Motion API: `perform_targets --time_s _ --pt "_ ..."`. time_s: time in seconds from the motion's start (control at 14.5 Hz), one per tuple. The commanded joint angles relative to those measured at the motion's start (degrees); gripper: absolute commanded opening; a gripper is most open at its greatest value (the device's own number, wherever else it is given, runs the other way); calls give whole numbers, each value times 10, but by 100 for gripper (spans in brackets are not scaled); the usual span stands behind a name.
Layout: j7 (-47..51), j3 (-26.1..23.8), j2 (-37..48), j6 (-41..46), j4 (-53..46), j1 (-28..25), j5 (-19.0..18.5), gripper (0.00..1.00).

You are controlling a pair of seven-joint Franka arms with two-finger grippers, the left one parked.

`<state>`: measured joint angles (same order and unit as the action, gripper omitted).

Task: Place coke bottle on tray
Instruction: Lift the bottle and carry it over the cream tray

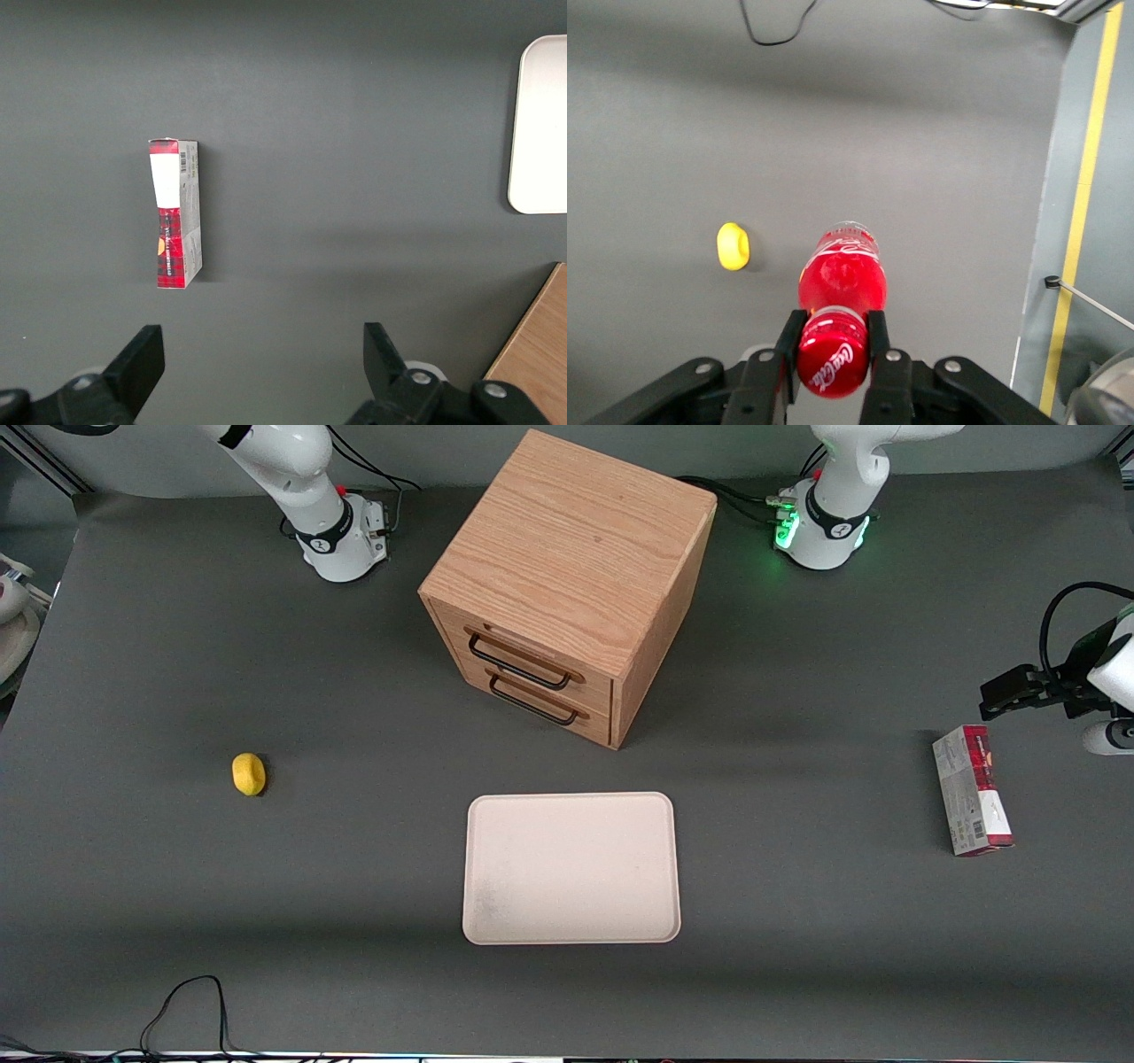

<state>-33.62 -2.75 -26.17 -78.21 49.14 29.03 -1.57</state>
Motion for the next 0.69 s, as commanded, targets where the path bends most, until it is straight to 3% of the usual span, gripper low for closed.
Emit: perform_targets --time_s 0.0,0.35,0.62 --pt "29 -10 8 9 12 -62 -2 3" --pt "236 -9 24 24 12 -278 -5 0" --pt "364 -9 7 -30 13 -427 -7 0"
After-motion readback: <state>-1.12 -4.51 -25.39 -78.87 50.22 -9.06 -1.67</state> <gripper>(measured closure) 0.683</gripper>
